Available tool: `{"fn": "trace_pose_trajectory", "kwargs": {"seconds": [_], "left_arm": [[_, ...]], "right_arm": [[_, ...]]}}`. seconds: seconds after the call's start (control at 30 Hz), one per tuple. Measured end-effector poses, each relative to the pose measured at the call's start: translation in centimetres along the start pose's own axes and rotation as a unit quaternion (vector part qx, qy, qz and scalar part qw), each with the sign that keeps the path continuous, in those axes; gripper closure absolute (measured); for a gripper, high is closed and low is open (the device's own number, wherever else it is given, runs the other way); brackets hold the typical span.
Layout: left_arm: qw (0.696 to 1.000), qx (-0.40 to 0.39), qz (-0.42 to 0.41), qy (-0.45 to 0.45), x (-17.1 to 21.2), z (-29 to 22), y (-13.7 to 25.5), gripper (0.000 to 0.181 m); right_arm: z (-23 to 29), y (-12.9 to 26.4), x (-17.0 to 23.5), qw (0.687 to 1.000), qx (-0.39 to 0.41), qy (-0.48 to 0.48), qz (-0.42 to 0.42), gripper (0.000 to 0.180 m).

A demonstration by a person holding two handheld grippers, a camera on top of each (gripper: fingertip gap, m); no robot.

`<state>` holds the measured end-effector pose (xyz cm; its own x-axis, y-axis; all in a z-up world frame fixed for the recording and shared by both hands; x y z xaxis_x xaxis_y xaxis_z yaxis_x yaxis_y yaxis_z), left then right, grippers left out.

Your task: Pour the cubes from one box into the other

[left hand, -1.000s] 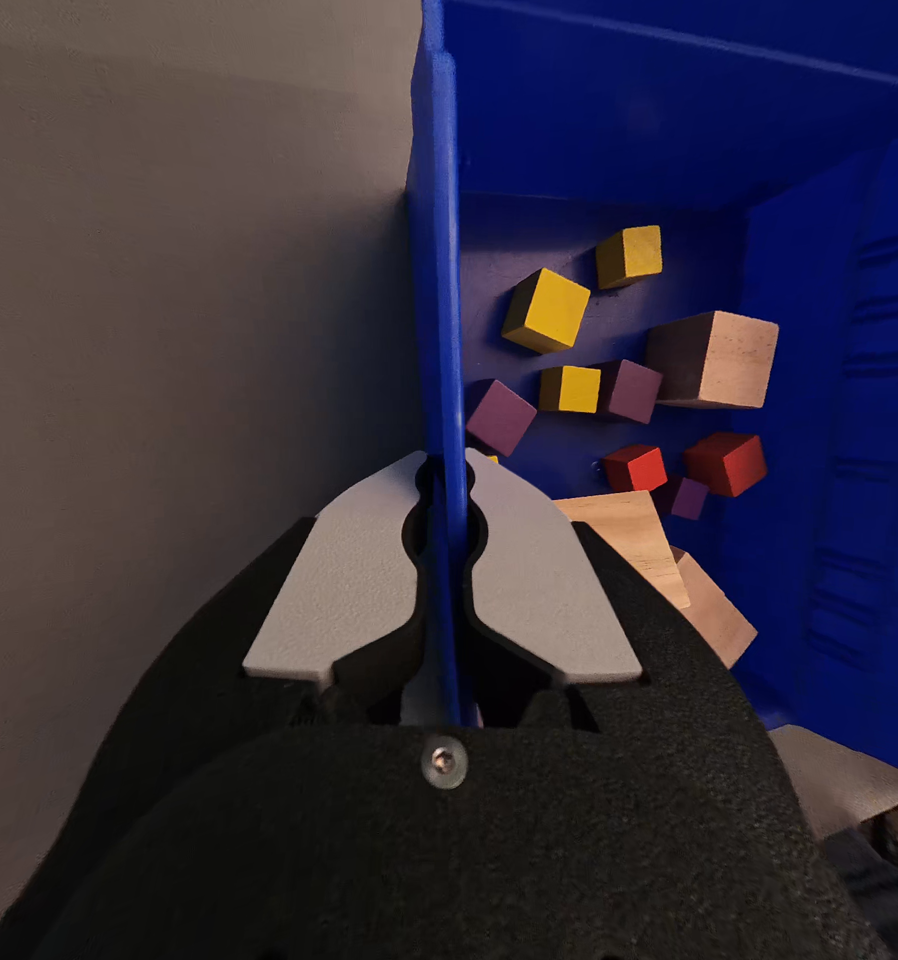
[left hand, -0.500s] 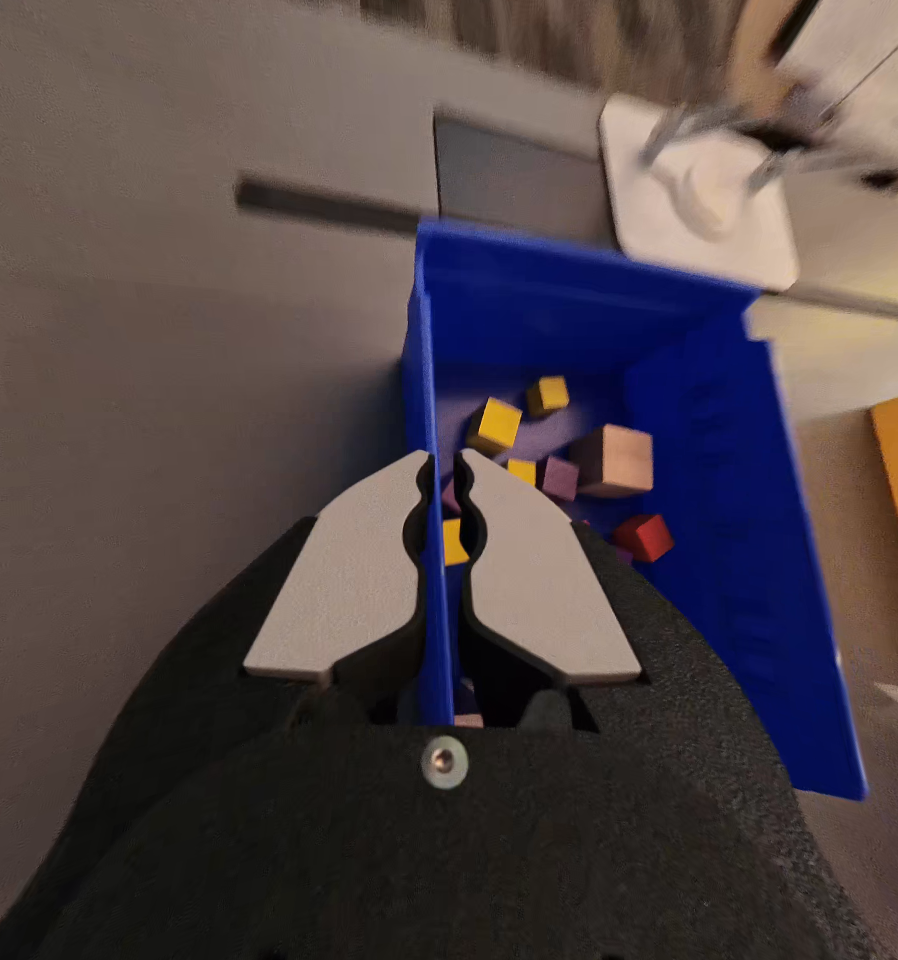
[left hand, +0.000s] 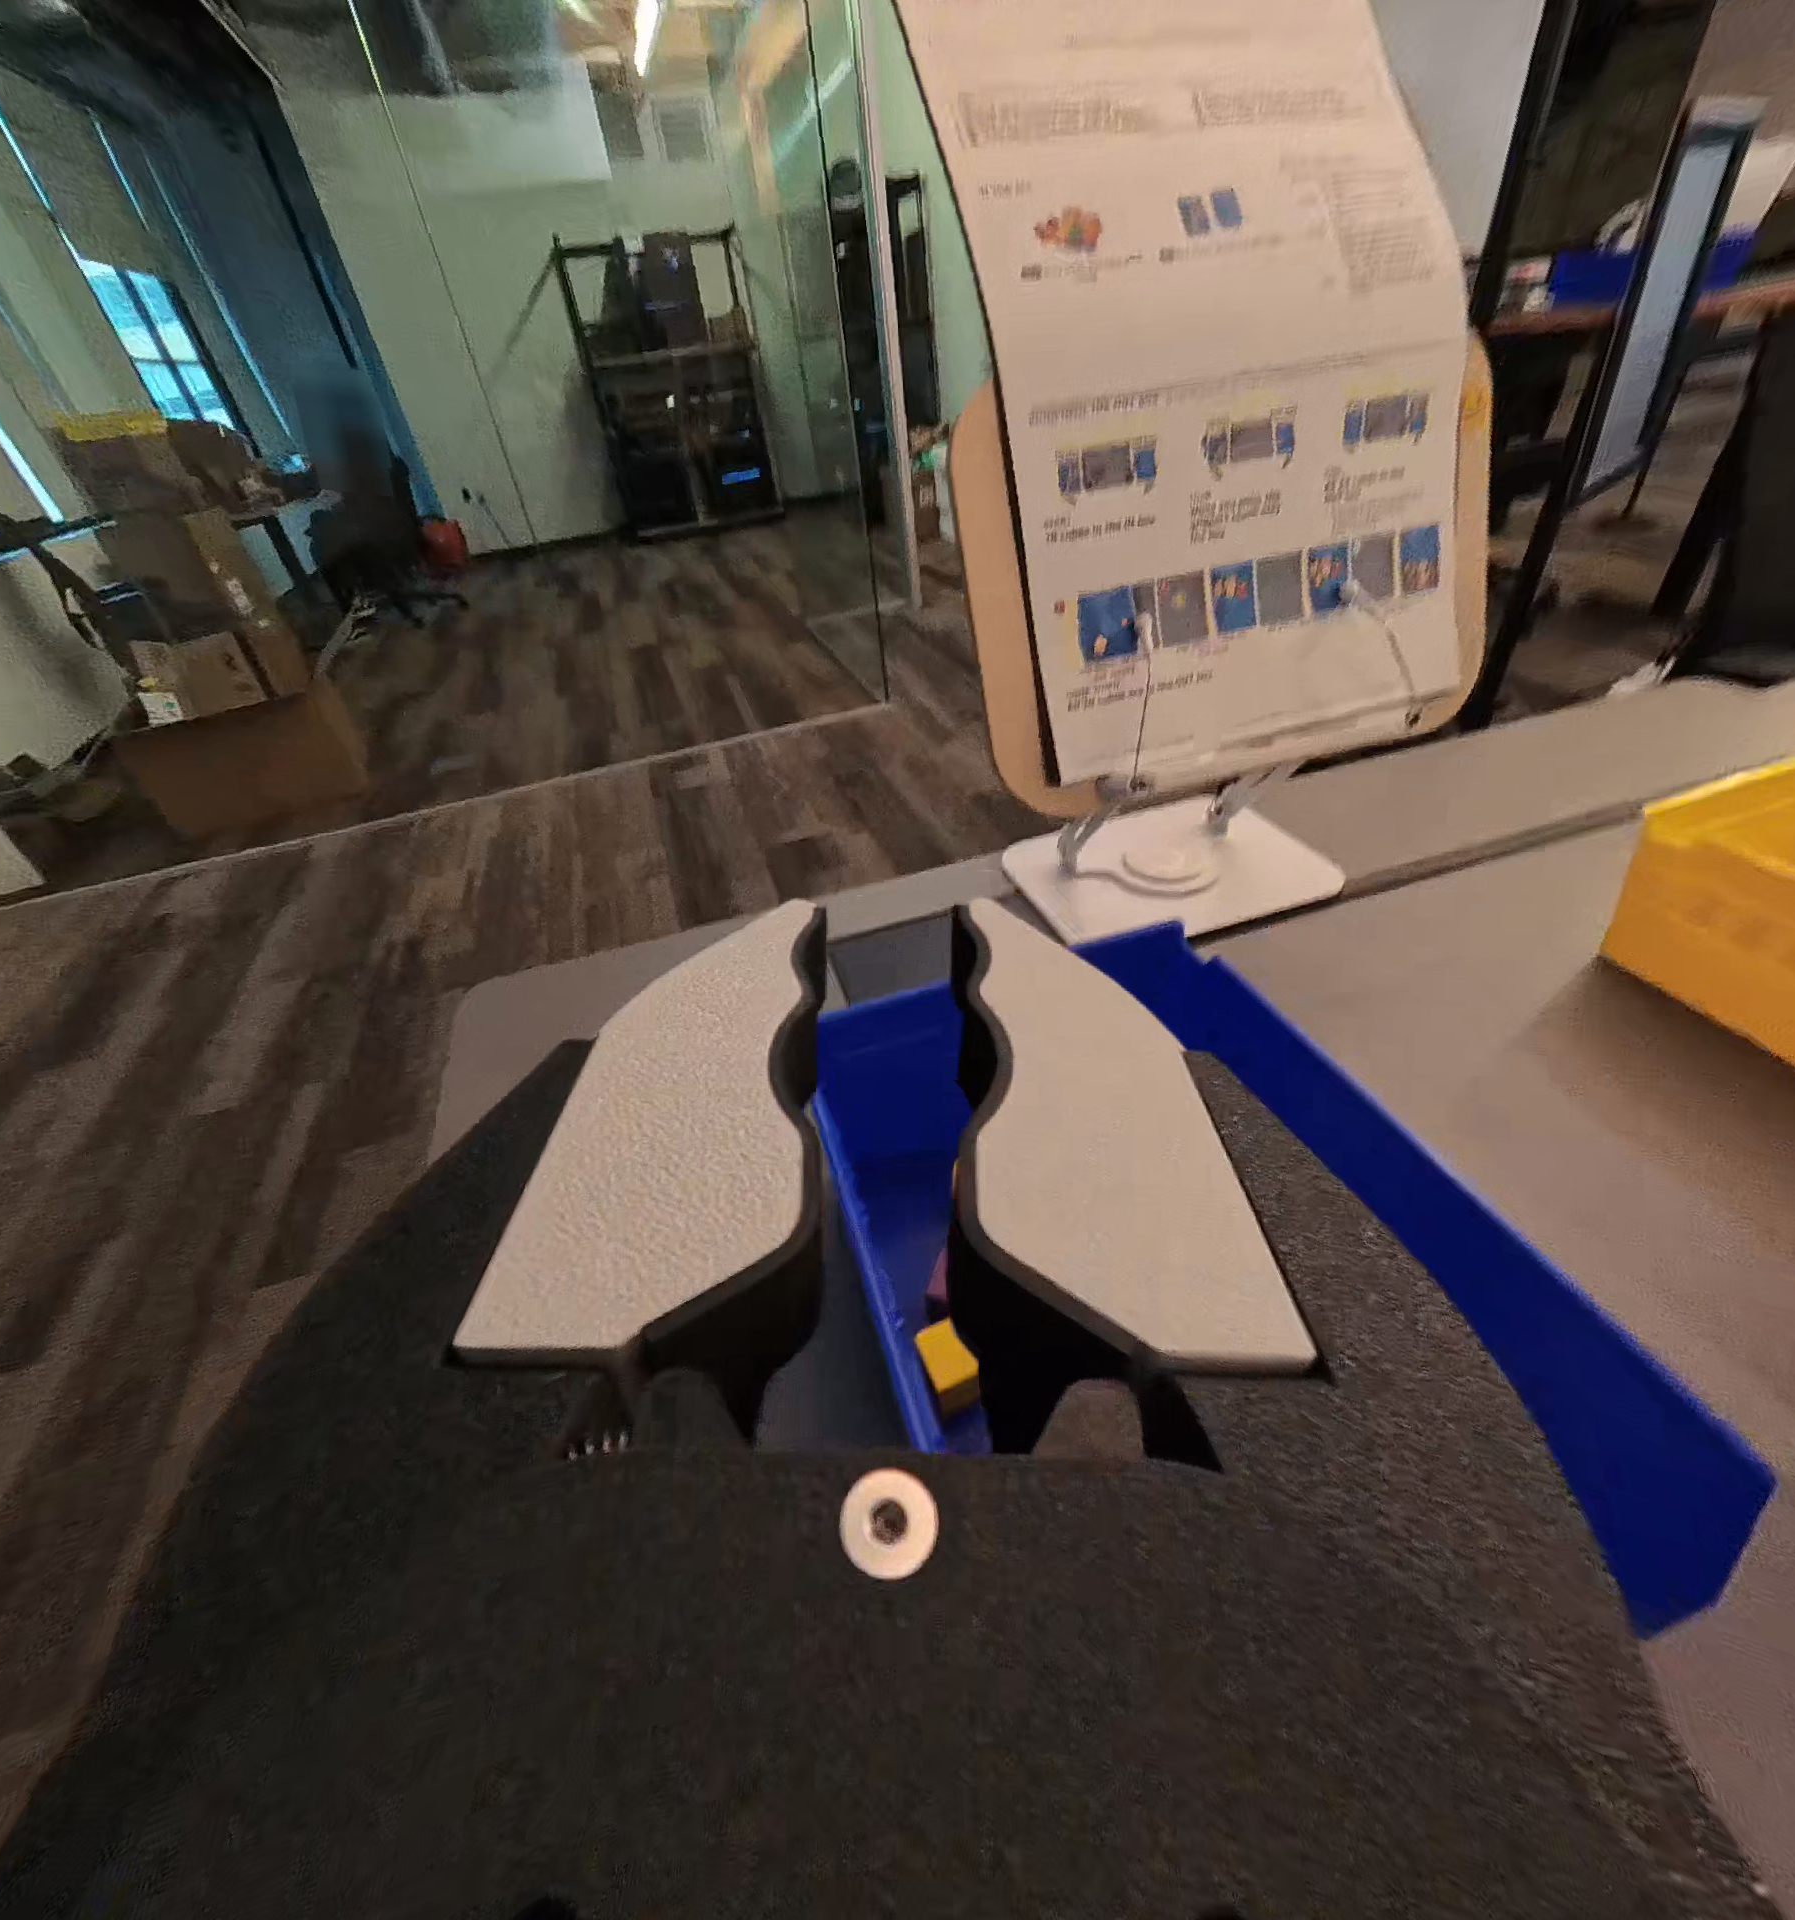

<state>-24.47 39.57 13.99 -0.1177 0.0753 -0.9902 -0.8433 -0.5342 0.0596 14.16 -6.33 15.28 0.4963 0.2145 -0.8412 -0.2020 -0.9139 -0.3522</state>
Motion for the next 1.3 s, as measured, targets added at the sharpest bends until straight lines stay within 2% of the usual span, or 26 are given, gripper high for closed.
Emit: {"fn": "trace_pose_trajectory", "kwargs": {"seconds": [0.07,0.2,0.3,0.37,0.47,0.57,0.63,0.73,0.83,0.93,1.1,1.2,1.3], "left_arm": [[0.999,-0.003,0.03,-0.027,0.4,-0.1,0.2,0.147],[0.997,-0.024,0.051,-0.056,1.0,0.1,0.1,0.142],[0.997,-0.025,0.063,-0.048,0.6,-0.1,0.3,0.14],[0.997,-0.017,0.043,-0.063,-0.2,-0.9,0.7,0.139],[0.996,-0.007,-0.014,-0.084,-1.7,-2.4,1.7,0.14],[0.994,-0.005,-0.044,-0.097,-2.5,-3.5,2.0,0.14],[0.994,-0.007,-0.043,-0.101,-2.5,-3.8,1.8,0.14],[0.995,-0.027,0.01,-0.092,-1.5,-3.0,0.8,0.14],[0.991,-0.047,0.118,-0.045,0.4,-1.3,-0.4,0.146],[0.971,-0.043,0.235,0.023,3.3,0.5,-2.1,0.151],[0.948,-0.027,0.303,0.09,7.3,2.3,-4.9,0.154],[0.934,-0.01,0.336,0.116,9.1,2.7,-6.3,0.154],[0.934,-0.003,0.335,0.121,10.1,2.9,-7.5,0.154]], "right_arm": [[0.2,0.5,-0.5,0.998,0.018,0.049,-0.018,0.104],[0.3,0.2,-0.6,0.999,-0.037,-0.015,-0.009,0.108],[0.5,-0.1,-0.4,0.999,-0.03,-0.018,0.014,0.108],[0.4,-0.1,-0.7,0.999,0.01,-0.005,0.032,0.108],[0.8,0.0,-1.3,0.998,0.03,0.021,0.043,0.11],[1.0,-0.2,-1.4,0.999,0.015,0.002,0.051,0.112],[1.3,-0.3,-1.3,0.999,-0.004,-0.009,0.047,0.125],[1.8,-0.8,-1.1,0.997,-0.032,-0.033,0.07,0.131],[1.9,-1.3,-0.7,0.993,-0.02,-0.068,0.092,0.131],[1.7,-1.4,-0.3,0.992,-0.008,-0.085,0.094,0.13],[1.8,-1.5,0.2,0.991,-0.012,-0.094,0.094,0.131],[2.8,-2.4,1.1,0.98,-0.038,-0.109,0.162,0.135],[3.8,-3.3,2.3,0.971,-0.047,-0.102,0.213,0.136]]}}
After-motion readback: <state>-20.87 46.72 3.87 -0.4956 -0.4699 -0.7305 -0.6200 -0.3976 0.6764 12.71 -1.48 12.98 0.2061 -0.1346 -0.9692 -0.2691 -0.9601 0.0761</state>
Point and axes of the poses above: each gripper's, where its closed fingertips meet, y back along the fingers, x out of its underside, z = x × y across the jaws, the point moved 10 cm from there along y, back along the fingers, and after that the axes turned 11 degrees about -x, right-handed, at the moved point
